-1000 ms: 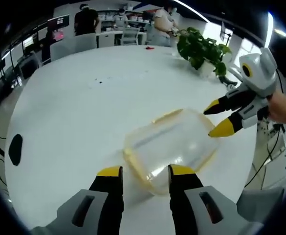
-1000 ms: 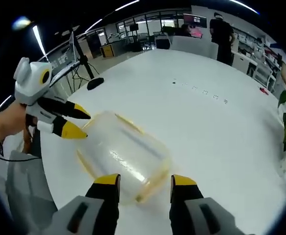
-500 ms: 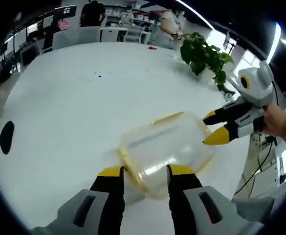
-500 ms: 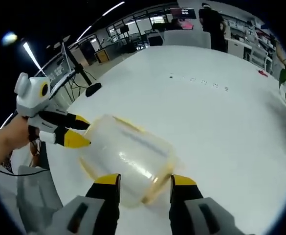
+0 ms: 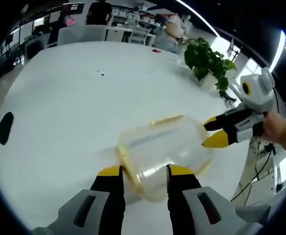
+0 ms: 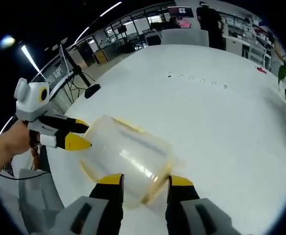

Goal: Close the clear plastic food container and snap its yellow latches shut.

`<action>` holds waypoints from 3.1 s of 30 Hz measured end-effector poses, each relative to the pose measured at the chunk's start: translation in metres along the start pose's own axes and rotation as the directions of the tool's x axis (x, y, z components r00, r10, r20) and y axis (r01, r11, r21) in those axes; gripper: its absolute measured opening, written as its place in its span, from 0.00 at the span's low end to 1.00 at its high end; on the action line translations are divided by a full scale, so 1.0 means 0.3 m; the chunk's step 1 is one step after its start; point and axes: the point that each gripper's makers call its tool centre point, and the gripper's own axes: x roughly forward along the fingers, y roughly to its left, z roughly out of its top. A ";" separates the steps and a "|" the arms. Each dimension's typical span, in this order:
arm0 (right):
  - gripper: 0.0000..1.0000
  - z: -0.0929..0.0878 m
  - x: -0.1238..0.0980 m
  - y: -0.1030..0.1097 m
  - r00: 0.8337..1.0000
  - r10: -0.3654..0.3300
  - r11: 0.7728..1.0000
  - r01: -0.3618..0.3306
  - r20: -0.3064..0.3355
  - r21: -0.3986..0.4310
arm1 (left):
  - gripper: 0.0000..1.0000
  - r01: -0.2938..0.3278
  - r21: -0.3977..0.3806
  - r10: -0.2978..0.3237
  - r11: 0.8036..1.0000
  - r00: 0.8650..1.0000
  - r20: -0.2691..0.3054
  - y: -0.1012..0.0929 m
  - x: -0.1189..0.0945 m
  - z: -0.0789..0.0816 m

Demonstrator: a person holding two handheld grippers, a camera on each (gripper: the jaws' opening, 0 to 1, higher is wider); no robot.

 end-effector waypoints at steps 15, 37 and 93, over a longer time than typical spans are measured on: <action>0.28 -0.019 0.014 0.002 0.999 -0.020 0.999 0.021 -0.045 0.027 | 0.27 -0.008 -0.039 0.007 0.999 0.999 -0.035 -0.006 0.003 -0.008; 0.32 0.019 0.008 0.004 0.998 -0.048 0.998 0.047 -0.043 -0.044 | 0.30 -0.009 -0.010 0.009 1.000 1.000 0.002 0.000 -0.002 -0.002; 0.33 -0.016 -0.052 0.022 0.966 -0.107 0.766 -0.070 -0.235 -0.639 | 0.34 0.125 0.587 0.010 0.800 0.975 -0.221 0.002 -0.095 0.006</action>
